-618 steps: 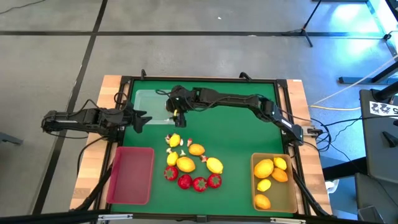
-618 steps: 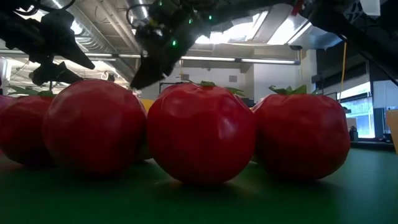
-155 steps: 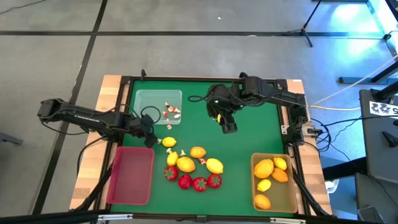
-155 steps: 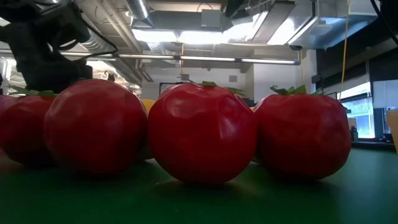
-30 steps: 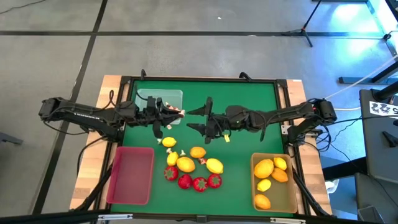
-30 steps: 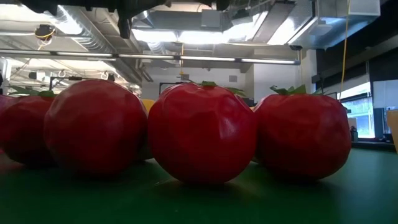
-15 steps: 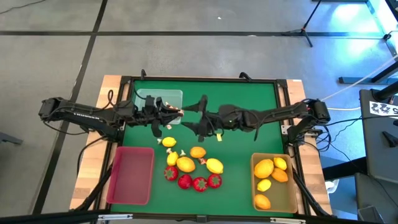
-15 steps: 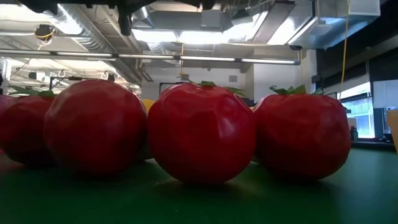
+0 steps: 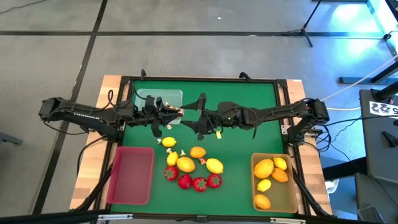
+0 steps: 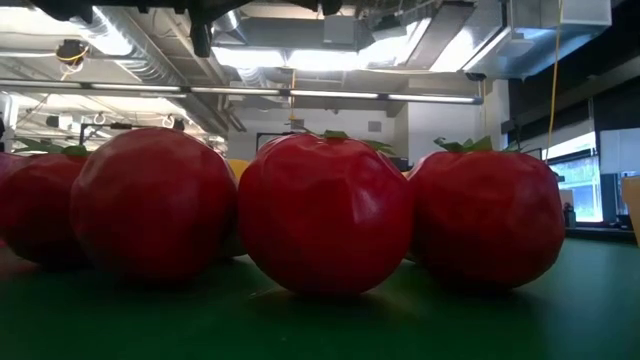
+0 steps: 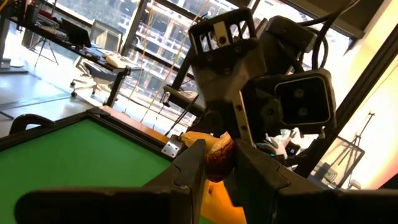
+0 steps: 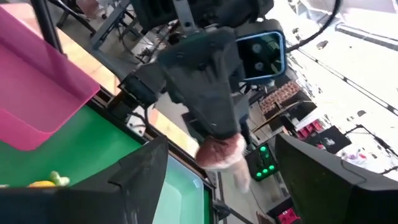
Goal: Sort produce into baskets
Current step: Put the brown mushroom into the transparent bin
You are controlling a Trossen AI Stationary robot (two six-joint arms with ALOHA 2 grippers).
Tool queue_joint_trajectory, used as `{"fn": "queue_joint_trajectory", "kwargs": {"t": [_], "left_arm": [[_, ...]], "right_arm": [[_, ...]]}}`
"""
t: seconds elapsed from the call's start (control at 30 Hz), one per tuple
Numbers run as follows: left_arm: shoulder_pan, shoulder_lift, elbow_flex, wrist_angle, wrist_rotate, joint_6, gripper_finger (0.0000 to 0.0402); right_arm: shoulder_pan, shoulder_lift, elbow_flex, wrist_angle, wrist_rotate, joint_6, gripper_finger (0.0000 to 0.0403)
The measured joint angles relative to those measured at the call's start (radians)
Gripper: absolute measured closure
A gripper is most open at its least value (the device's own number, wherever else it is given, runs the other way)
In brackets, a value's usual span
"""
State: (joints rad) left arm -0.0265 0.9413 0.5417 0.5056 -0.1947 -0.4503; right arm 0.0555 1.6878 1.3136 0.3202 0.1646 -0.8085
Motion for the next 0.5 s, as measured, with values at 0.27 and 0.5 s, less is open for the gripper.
{"fn": "queue_joint_trajectory", "kwargs": {"t": [0.27,0.5], "left_arm": [[0.000,0.000,0.000,0.000,0.000,0.000,0.0325],[0.000,0.000,0.000,-0.002,0.000,0.000,0.0325]], "right_arm": [[-0.012,0.012,0.000,0.016,-0.001,0.006,0.0111],[-0.011,0.040,-0.001,0.026,0.026,-0.007,0.0111]]}}
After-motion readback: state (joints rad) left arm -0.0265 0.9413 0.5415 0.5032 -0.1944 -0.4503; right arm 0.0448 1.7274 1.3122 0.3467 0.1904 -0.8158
